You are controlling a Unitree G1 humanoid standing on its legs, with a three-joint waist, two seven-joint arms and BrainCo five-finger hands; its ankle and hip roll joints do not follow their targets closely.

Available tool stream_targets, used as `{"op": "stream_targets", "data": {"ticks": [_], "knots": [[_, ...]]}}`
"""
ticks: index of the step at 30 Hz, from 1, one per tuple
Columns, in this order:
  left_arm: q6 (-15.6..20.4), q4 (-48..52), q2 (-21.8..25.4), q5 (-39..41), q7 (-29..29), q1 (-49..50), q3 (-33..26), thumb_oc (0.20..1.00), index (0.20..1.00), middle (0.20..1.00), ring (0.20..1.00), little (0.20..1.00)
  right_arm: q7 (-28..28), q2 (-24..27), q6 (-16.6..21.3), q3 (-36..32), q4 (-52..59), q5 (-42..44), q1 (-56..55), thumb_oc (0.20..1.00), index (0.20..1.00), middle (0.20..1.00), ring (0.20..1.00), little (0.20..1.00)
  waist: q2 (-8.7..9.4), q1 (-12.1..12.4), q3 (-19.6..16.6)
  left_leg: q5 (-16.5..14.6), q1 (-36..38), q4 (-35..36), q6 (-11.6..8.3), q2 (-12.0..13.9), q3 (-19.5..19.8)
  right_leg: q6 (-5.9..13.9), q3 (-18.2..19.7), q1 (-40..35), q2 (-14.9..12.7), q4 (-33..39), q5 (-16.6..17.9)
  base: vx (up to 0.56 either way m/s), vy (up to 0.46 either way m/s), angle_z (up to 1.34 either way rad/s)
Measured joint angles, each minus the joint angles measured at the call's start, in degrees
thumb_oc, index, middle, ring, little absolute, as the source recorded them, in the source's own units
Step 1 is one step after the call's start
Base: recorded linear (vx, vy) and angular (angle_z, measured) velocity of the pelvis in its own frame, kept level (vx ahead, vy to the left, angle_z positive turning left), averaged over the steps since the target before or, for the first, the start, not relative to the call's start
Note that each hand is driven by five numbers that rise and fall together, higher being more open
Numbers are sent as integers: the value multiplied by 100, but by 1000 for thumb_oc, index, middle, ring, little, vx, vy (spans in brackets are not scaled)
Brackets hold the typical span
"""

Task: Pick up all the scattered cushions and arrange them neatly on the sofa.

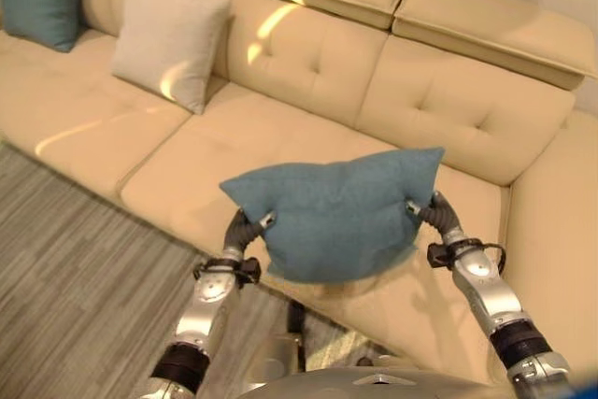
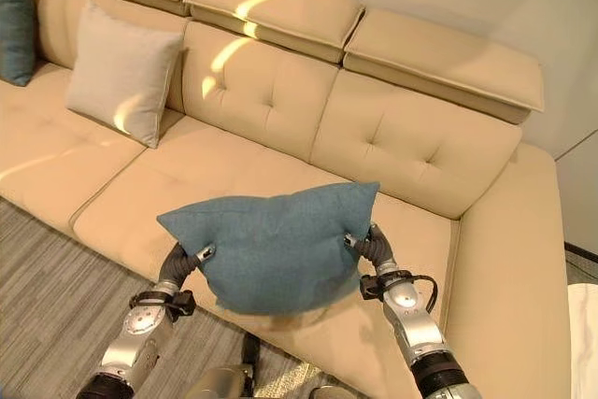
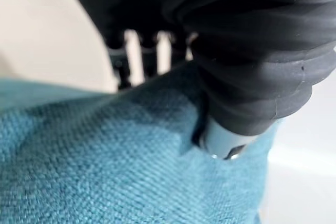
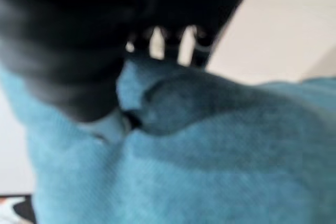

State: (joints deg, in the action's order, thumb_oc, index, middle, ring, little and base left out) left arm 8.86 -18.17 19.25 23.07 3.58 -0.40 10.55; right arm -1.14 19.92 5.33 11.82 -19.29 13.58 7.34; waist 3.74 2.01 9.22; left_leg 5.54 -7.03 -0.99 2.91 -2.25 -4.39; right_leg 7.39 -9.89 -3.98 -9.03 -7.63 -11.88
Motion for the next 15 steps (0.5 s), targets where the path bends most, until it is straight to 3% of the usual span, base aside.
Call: {"op": "stream_targets", "data": {"ticks": [1, 2, 3, 4, 6, 8, 11, 15], "knots": [[0, 9, 83, -1, 3, -52, -37, 200, 200, 200, 200, 200, 10, -51, -1, 10, 9, -23, 36, 200, 200, 200, 200, 200, 24, 39, -3, -65, 113, -3, 7, -63, -121, 166, -7, 83, -216, 103, 137, 44, 173, -53], [1, 17, 150, 0, 4, -62, -48, 200, 200, 200, 200, 200, 27, -111, -2, 26, 10, -30, 73, 200, 200, 200, 200, 200, 47, 69, 2, -120, 180, -2, 11, -74, -208, 210, 5, 147, -311, 146, 314, 41, 147, -81], [6, 27, 214, 2, 10, -25, -192, 200, 200, 200, 200, 200, 74, -229, -7, 125, 9, -34, 183, 200, 200, 200, 200, 200, 105, 180, 16, -249, 325, 68, -12, -72, -542, 201, -3, 405, -446, 51, 585, 35, 72, -114], [29, 102, 264, 3, 53, 58, -432, 200, 200, 200, 200, 200, 101, -350, -5, 257, 17, -34, 172, 200, 200, 200, 200, 200, 130, 163, -20, -432, 393, 9, -175, -29, -719, 175, 32, 532, -431, 1, 620, 52, 71, -115], [50, 144, 194, 6, 50, 155, -489, 200, 200, 200, 200, 200, 97, -303, -24, 266, -5, -34, 201, 200, 200, 200, 200, 200, 166, 39, -86, -444, 404, 98, -206, 71, -848, 209, 32, 779, -376, -101, 665, 59, 31, -81], [50, 140, 199, 32, 62, 255, -533, 200, 200, 200, 200, 200, 121, -327, -32, 342, -55, -36, 413, 200, 200, 200, 200, 200, 183, 168, -102, -422, 429, 192, -234, 205, -1329, 135, -399, 1306, -422, -388, 785, 94, -28, -101], [44, 142, 51, 47, 44, 200, -317, 200, 200, 200, 200, 200, 78, -68, -59, 270, -50, -34, 231, 200, 200, 200, 200, 200, 87, -7, -138, -392, 505, 173, -229, 301, -1213, 38, -592, 1005, -279, 15, 989, 122, -89, -13], [28, 136, -114, 45, 41, 206, -131, 200, 200, 200, 200, 200, 66, 135, -55, 183, -49, -29, 109, 200, 200, 200, 200, 200, 80, -35, -138, -437, 355, -183, -399, 480, -920, -76, -674, 825, -124, 26, 903, 27, -114, 22]]}}
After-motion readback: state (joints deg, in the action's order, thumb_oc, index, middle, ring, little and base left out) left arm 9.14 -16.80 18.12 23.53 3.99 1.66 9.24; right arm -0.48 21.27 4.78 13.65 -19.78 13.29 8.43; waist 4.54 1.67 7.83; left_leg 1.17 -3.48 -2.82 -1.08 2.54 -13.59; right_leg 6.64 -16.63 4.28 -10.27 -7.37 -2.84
